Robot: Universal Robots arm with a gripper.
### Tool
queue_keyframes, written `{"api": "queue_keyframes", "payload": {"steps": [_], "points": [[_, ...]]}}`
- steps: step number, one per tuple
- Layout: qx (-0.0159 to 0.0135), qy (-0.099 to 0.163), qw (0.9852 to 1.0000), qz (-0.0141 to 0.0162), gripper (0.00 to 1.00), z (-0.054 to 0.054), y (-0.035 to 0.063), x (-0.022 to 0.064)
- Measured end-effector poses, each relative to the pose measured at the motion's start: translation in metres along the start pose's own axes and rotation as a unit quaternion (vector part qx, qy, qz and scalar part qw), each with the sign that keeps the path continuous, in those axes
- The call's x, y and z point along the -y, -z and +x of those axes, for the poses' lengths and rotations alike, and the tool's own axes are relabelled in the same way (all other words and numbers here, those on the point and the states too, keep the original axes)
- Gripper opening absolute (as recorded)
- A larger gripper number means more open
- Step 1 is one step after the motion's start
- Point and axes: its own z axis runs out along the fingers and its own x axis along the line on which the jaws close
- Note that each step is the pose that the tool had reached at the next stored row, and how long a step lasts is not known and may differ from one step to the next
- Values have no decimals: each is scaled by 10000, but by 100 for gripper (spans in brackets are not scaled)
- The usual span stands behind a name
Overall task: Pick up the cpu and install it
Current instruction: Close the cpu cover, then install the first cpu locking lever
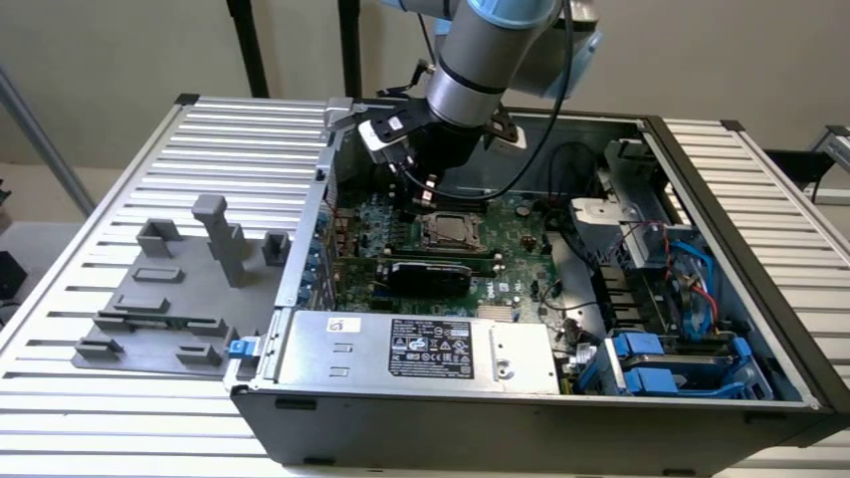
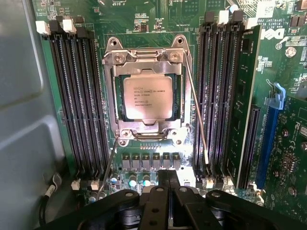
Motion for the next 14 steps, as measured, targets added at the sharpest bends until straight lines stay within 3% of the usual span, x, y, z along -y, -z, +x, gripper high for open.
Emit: {"api": "queue_keyframes", "payload": {"steps": [12,14], "points": [[0,0,10000,0,11,0,0,0],[-3,-5,10000,-9,11,-3,-10,34]]}}
